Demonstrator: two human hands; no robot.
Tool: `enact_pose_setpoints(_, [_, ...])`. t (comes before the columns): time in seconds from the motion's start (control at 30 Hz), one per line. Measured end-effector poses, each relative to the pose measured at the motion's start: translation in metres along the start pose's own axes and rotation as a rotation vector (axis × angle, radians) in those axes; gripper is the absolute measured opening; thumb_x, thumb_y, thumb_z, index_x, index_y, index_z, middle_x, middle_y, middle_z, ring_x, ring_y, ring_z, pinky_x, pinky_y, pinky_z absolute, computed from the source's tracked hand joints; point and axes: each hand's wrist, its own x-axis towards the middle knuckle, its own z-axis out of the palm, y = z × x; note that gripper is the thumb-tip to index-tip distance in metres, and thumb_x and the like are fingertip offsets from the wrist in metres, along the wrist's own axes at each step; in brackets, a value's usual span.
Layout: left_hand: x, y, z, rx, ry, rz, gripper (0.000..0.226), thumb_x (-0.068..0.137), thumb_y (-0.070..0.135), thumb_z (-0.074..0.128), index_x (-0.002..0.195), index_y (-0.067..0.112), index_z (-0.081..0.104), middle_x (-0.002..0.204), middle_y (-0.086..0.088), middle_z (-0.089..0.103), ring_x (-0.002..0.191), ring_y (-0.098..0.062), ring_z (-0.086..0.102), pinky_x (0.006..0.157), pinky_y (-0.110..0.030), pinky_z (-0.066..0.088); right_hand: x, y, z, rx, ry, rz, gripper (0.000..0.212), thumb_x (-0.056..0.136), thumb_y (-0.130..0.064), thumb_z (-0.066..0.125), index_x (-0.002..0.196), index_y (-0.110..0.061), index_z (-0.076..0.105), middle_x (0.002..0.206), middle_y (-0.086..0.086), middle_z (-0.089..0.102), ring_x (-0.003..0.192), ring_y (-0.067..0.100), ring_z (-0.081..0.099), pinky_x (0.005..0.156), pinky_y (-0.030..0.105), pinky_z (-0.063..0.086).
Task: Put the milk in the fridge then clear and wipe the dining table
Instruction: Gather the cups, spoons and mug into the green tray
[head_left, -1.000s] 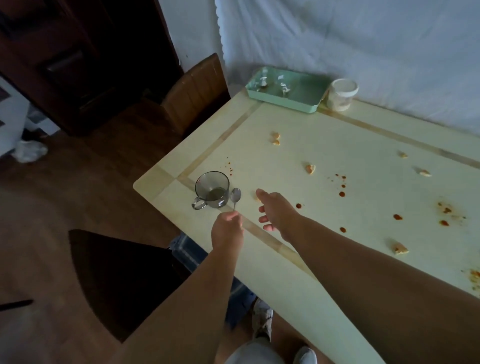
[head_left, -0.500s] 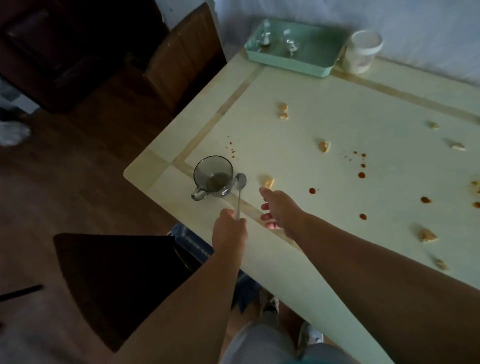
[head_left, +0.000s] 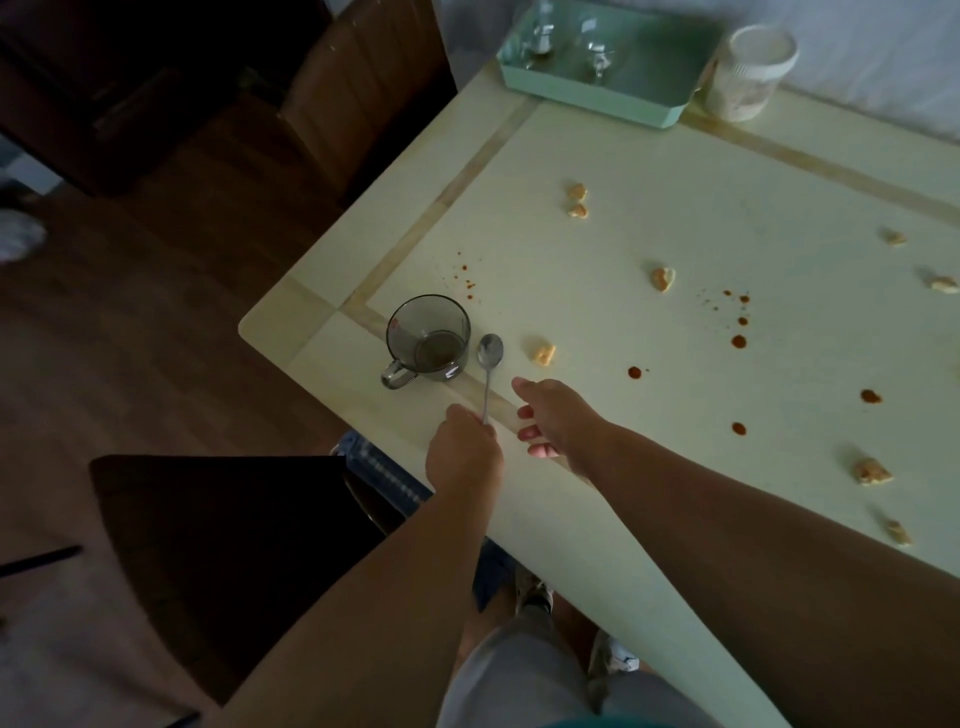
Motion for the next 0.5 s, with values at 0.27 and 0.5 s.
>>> enact_pose_setpoints(0.27, [-0.005,-0.001,0.003,0.140,-0.081,0.043,0.022,0.098,0.034,0.052,0.110,0.016,0.058,0.101,0.000,0.067,0.093,-0.016,0.065,0.083,-0.034,0.056,-0.002,0.009,-0.001,-0.170,-0.047,-0.026,0.032,0.100,-0.040,0.048,0.114,-0.011,0.050,0.105,0.010,0.055,0.080,0.018,0.056,0.071,0.031,0.046])
enact_pose_setpoints(0.5, [-0.021,-0.003,0.000,0.276,-0.135,0.127,0.017,0.101,0.027,0.046,0.113,0.017,0.053,0.104,0.000,0.065,0.095,-0.017,0.063,0.084,-0.034,0.054,-0.012,0.012,-0.002,-0.230,-0.071,-0.054,0.028,0.100,-0.039,0.050,0.109,-0.013,0.050,0.116,0.013,0.060,0.084,0.018,0.059,0.074,0.032,0.049])
